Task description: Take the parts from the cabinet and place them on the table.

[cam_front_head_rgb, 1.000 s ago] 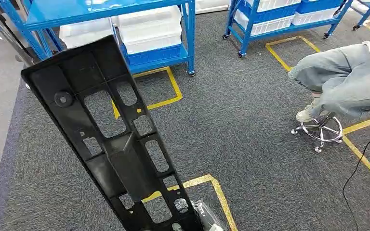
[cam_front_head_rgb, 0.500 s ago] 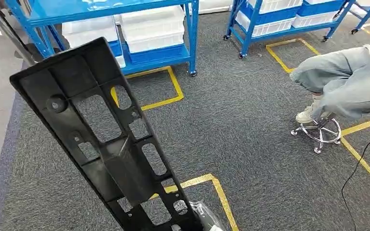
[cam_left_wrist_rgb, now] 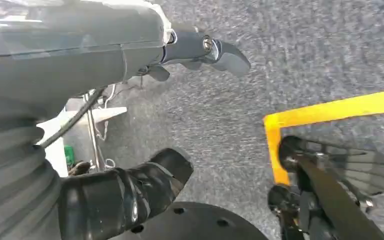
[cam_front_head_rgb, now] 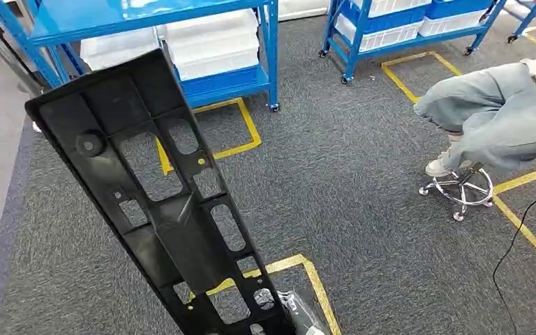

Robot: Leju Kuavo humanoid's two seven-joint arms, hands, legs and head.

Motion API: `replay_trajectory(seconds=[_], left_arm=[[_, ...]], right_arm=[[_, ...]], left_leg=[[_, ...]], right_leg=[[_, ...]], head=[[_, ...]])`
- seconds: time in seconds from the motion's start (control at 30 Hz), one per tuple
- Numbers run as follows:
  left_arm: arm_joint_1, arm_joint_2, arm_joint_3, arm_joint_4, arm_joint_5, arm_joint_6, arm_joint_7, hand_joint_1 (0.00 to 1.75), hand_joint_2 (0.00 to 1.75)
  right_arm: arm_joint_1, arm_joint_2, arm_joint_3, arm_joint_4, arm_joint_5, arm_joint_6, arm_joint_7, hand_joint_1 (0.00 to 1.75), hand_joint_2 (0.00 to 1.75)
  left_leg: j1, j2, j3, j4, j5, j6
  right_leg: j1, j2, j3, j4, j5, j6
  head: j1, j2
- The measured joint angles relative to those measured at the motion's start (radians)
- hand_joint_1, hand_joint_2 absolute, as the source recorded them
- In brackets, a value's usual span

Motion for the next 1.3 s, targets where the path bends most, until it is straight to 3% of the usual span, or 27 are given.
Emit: replay_trajectory(seconds=[0.03,0.1,0.13,0.2,0.27,0.33,0.37,0.43,0.5,0.53,0.57,0.6,0.67,0.7,0.77,0.87,0.9,0.93,1.0,1.03,1.07,1.1,1.13,1.2,1.23,1.27,1.3], left_arm=[[-0.001,0.003,0.000,0.001,0.000,0.001,0.000,0.00,1.75],[-0.003,0.003,-0.001,0.001,0.000,0.002,0.000,0.00,1.75],[-0.001,0.003,-0.001,0.002,0.000,0.002,0.000,0.00,1.75],[0.000,0.003,-0.001,0.002,0.000,0.001,0.000,0.00,1.75],[-0.001,0.003,-0.001,0.002,0.000,-0.001,0.000,0.00,1.75],[-0.002,0.004,-0.002,0.002,0.000,-0.001,0.000,0.00,1.75],[-0.001,0.004,-0.002,0.002,0.000,-0.001,0.000,0.00,1.75],[0.004,0.004,-0.002,0.002,0.000,-0.002,0.001,0.00,1.75],[0.004,0.002,-0.003,0.002,0.001,-0.003,0.002,0.00,1.75],[0.005,0.002,-0.003,0.002,0.002,-0.003,0.002,0.00,1.75],[0.001,0.002,-0.003,0.002,0.002,-0.003,0.002,0.00,1.75],[-0.001,0.002,-0.003,0.002,0.002,-0.003,0.002,0.00,1.75],[-0.003,0.002,-0.005,0.002,0.003,-0.002,0.003,0.00,1.75],[-0.004,0.003,-0.006,0.002,0.003,-0.001,0.003,0.00,1.75],[-0.004,0.003,-0.008,0.002,0.005,-0.001,0.003,0.00,1.75],[-0.003,0.002,-0.010,0.002,0.005,-0.001,0.003,0.00,1.75],[-0.002,0.002,-0.012,0.002,0.005,0.000,0.003,0.00,1.75],[0.000,0.002,-0.014,0.002,0.005,0.000,0.003,0.00,1.75],[0.000,0.003,-0.019,0.002,0.008,0.000,0.001,0.00,1.75],[0.001,0.004,-0.020,0.003,0.008,-0.001,0.001,0.00,1.75],[0.001,0.005,-0.021,0.003,0.008,-0.001,0.001,0.00,1.75],[-0.004,0.004,-0.022,0.003,0.008,-0.001,0.001,0.00,1.75],[-0.004,0.004,-0.023,0.003,0.008,-0.001,0.000,0.00,1.75],[-0.002,0.004,-0.024,0.003,0.010,-0.002,0.000,0.00,1.75],[-0.002,0.002,-0.024,0.003,0.011,-0.003,0.000,0.00,1.75],[-0.003,0.002,-0.024,0.003,0.011,-0.003,0.000,0.00,1.75],[-0.003,0.002,-0.024,0.003,0.011,-0.003,0.000,0.00,1.75]], right_arm=[[-0.001,0.000,0.000,-0.001,0.000,0.000,0.000,1.75,1.75],[0.000,0.000,0.001,-0.004,0.000,0.000,0.000,1.75,1.75],[0.000,0.000,0.002,-0.005,0.000,-0.001,0.000,1.75,1.75],[0.000,-0.001,0.002,-0.008,0.000,-0.001,0.000,1.75,1.75],[-0.001,-0.002,0.002,-0.011,0.000,-0.001,0.000,1.75,1.75],[0.001,-0.003,0.002,-0.011,0.000,-0.001,0.000,1.75,1.75],[0.001,-0.003,0.002,-0.011,0.000,-0.001,0.000,1.75,1.75],[0.002,-0.005,0.002,-0.011,0.000,-0.001,0.000,1.75,1.75],[0.003,-0.007,0.002,-0.011,0.001,-0.003,0.000,1.75,1.75],[0.003,-0.008,0.002,-0.011,0.001,-0.003,0.001,1.75,1.75],[0.002,-0.008,0.002,-0.011,0.001,-0.004,0.002,1.75,1.75],[0.006,-0.008,0.002,-0.015,0.002,-0.004,0.002,1.75,1.75],[0.007,-0.008,0.002,-0.017,0.002,-0.005,0.002,1.75,1.75],[0.009,-0.008,0.003,-0.019,0.002,-0.006,0.002,1.75,1.75],[0.008,-0.008,0.003,-0.022,0.003,-0.011,0.001,1.75,1.75],[0.009,-0.008,0.003,-0.025,0.003,-0.020,0.001,1.75,1.75],[0.009,-0.008,0.003,-0.025,0.004,-0.020,0.001,1.75,1.75],[0.009,-0.008,0.003,-0.025,0.004,-0.020,0.001,1.75,1.75],[0.010,-0.008,0.003,-0.029,0.005,-0.022,0.001,1.75,1.75],[0.009,-0.008,0.003,-0.031,0.006,-0.022,0.001,1.75,1.75],[0.009,-0.008,0.004,-0.031,0.006,-0.022,0.001,1.75,1.75],[0.009,-0.008,0.004,-0.032,0.006,-0.023,0.001,1.75,1.75],[0.009,-0.008,0.004,-0.033,0.007,-0.023,0.001,1.75,1.75],[0.010,-0.008,0.004,-0.034,0.008,-0.022,0.001,1.75,1.75],[0.010,-0.010,0.004,-0.035,0.008,-0.021,0.001,1.75,1.75],[0.009,-0.010,0.004,-0.036,0.008,-0.021,0.000,1.75,1.75],[0.009,-0.010,0.004,-0.036,0.008,-0.021,0.000,1.75,1.75]], left_leg=[[-0.007,0.000,0.014,-0.014,-0.019,0.005],[-0.014,-0.001,0.021,-0.031,-0.020,0.013],[-0.013,0.000,0.022,-0.041,-0.021,0.019],[-0.005,-0.001,0.060,-0.064,-0.019,0.029],[-0.003,0.000,0.072,-0.067,-0.025,0.038],[-0.004,-0.001,0.079,-0.067,-0.037,0.041],[-0.003,-0.002,0.086,-0.066,-0.044,0.039],[-0.001,-0.003,0.114,-0.066,-0.064,0.033],[0.002,-0.002,0.143,-0.066,-0.088,0.024],[0.000,-0.002,0.156,-0.060,-0.097,0.018],[-0.002,-0.005,0.146,-0.061,-0.100,0.011],[-0.002,-0.002,0.142,-0.062,-0.105,0.004],[-0.001,-0.002,0.153,-0.054,-0.099,-0.004],[0.001,-0.002,0.140,-0.026,-0.098,-0.006],[0.002,-0.003,0.070,0.098,-0.118,-0.015],[0.003,-0.002,-0.047,0.254,-0.218,-0.022],[0.003,-0.003,-0.057,0.244,-0.204,-0.020],[0.003,-0.003,-0.050,0.201,-0.163,-0.015],[0.000,-0.003,0.012,0.019,-0.027,0.000],[-0.003,-0.003,0.028,-0.027,-0.013,0.005],[-0.012,-0.003,0.016,-0.025,-0.041,0.006],[-0.014,-0.004,0.016,-0.030,-0.048,0.010],[-0.015,-0.003,0.021,-0.032,-0.020,0.015],[-0.009,-0.001,0.031,-0.047,-0.010,0.026],[-0.005,0.008,0.038,-0.057,-0.004,0.030],[-0.005,0.010,0.040,-0.059,-0.003,0.035],[-0.005,0.010,0.039,-0.059,-0.003,0.036]], right_leg=[[0.006,-0.001,0.001,0.001,-0.005,0.008],[-0.002,-0.001,0.009,-0.008,-0.003,0.019],[-0.003,-0.003,0.013,0.006,0.010,0.025],[-0.005,-0.004,0.012,0.025,-0.003,0.032],[-0.005,-0.004,-0.049,0.131,-0.048,0.041],[-0.011,-0.004,-0.149,0.269,-0.101,0.046],[-0.012,-0.004,-0.181,0.299,-0.104,0.049],[-0.016,-0.005,-0.177,0.225,-0.032,0.052],[-0.017,-0.010,-0.120,0.054,0.093,0.051],[-0.013,-0.012,-0.120,0.029,0.096,0.046],[-0.007,-0.013,-0.120,0.020,0.073,0.037],[-0.009,-0.011,-0.117,0.024,0.093,0.029],[-0.008,-0.006,-0.110,0.020,0.089,0.018],[-0.013,-0.006,-0.099,0.010,0.087,0.015],[-0.014,-0.008,-0.087,0.004,0.081,0.006],[-0.008,-0.007,-0.076,0.004,0.067,-0.001],[-0.006,-0.003,-0.070,0.004,0.063,-0.002],[-0.005,-0.001,-0.062,0.004,0.058,-0.002],[-0.002,0.001,-0.044,0.004,0.048,0.000],[-0.003,0.000,-0.042,0.003,0.045,0.002],[-0.001,0.000,-0.041,0.004,0.046,0.007],[-0.004,0.000,-0.048,0.004,0.045,0.016],[-0.005,0.001,-0.047,0.003,0.042,0.022],[-0.001,0.005,-0.039,-0.002,0.041,0.035],[-0.003,0.002,-0.042,0.018,0.028,0.038],[-0.002,0.001,-0.066,0.065,-0.008,0.040],[-0.002,0.001,-0.070,0.073,-0.013,0.040]], head=[[0.000,0.000],[0.000,0.000],[0.000,0.000],[0.001,0.000],[0.000,0.000],[0.000,0.000],[0.002,0.000],[0.001,0.000],[0.002,0.000],[0.002,0.000],[0.002,0.000],[0.000,0.000],[0.001,0.000],[0.000,0.000],[0.000,0.000],[0.000,0.000],[0.000,0.000],[0.000,0.000],[0.000,0.000],[0.001,0.000],[0.000,0.000],[-0.001,0.000],[0.000,0.000],[0.000,0.000],[0.000,0.000],[0.001,0.000],[0.000,0.000]])
